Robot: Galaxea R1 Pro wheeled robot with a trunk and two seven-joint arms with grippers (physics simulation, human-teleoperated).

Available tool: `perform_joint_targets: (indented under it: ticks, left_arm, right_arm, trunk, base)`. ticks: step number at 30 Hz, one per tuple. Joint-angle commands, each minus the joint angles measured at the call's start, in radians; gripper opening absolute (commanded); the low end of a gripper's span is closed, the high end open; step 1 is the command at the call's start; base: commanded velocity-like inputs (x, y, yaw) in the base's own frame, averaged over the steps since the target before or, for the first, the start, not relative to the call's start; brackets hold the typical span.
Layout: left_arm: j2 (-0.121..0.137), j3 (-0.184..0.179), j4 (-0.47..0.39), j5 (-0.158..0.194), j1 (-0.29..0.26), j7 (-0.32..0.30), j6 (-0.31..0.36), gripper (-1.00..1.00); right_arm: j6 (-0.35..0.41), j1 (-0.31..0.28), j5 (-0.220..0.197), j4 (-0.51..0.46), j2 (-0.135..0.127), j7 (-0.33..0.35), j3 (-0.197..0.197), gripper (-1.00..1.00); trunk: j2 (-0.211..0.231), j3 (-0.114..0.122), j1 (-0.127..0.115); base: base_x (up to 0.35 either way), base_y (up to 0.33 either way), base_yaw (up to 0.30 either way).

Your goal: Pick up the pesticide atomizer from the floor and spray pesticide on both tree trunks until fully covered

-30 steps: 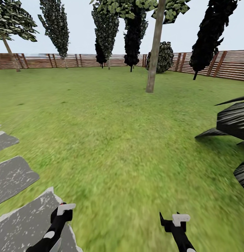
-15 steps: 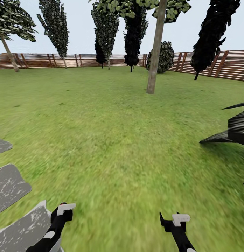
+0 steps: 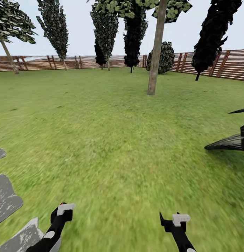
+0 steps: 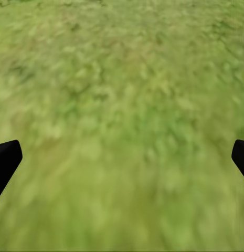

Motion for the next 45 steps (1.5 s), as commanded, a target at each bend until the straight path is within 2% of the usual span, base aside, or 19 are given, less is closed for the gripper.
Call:
perform_joint_targets:
  ticks: [1,45]
  left_arm:
    - [0.0,0.0,0.0,0.0,0.0,0.0,0.0,-1.0]
    - [0.0,0.0,0.0,0.001,0.0,0.0,0.001,-1.0]
  right_arm:
    - [0.0,0.0,0.0,0.0,0.0,0.0,0.0,1.0]
    - [-0.002,0.0,-0.005,-0.001,0.001,0.0,0.0,1.0]
  trunk:
    - [0.0,0.0,0.0]
    - [0.0,0.0,0.0]
  base:
    - [0.338,0.0,0.0]
    - [0.338,0.0,0.0]
